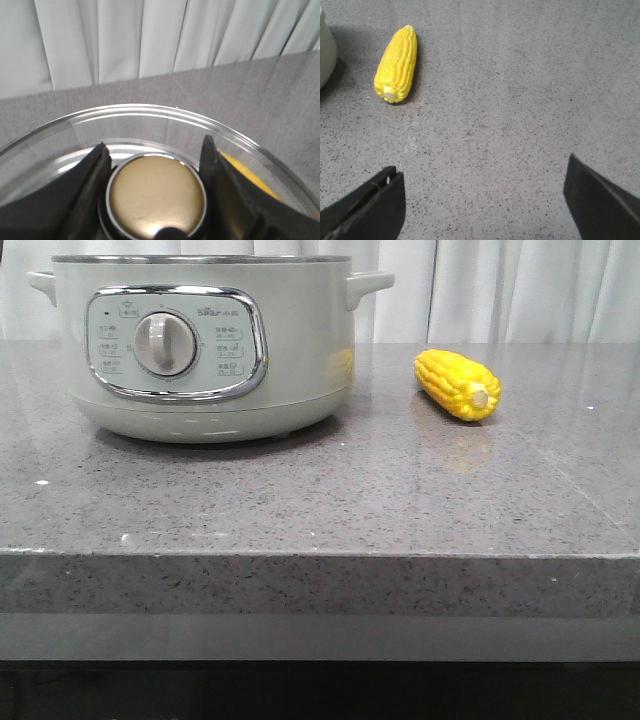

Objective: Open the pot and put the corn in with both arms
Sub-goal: 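Lift the glass lid off the pot with the left gripper, then lower the right gripper over the yellow corn cob and grasp it, then lift the corn with the right gripper and carry it over the pot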

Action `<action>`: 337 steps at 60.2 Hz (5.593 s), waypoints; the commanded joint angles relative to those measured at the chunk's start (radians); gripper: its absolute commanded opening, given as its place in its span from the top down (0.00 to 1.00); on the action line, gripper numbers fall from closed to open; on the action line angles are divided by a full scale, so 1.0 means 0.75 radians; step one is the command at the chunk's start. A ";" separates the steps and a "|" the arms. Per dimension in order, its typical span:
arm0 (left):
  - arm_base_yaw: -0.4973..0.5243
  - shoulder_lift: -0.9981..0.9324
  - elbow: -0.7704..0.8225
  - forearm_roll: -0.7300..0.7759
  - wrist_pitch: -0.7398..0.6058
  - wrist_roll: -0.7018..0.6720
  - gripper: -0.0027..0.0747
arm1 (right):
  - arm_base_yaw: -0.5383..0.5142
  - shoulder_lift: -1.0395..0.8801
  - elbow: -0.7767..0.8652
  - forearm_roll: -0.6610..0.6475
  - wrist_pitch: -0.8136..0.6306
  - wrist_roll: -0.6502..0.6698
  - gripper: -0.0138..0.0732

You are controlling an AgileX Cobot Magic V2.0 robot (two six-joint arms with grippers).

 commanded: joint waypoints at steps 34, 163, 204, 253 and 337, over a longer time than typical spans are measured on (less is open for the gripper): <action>-0.007 -0.716 0.176 0.093 0.218 -0.008 0.70 | -0.004 0.010 -0.040 -0.011 -0.025 -0.007 0.09; -0.007 -1.350 0.862 0.124 0.210 -0.121 0.72 | 0.324 1.711 -1.383 0.037 0.371 0.119 0.09; -0.007 -1.350 0.862 0.124 0.210 -0.121 0.72 | 0.323 1.792 -1.456 0.089 0.489 0.067 0.38; -0.007 -1.350 0.862 0.124 0.210 -0.121 0.72 | 0.323 1.787 -1.460 0.109 0.510 0.030 0.55; -0.007 -1.350 0.862 0.124 0.210 -0.121 0.72 | 0.762 1.588 -1.770 0.150 0.179 -0.073 0.55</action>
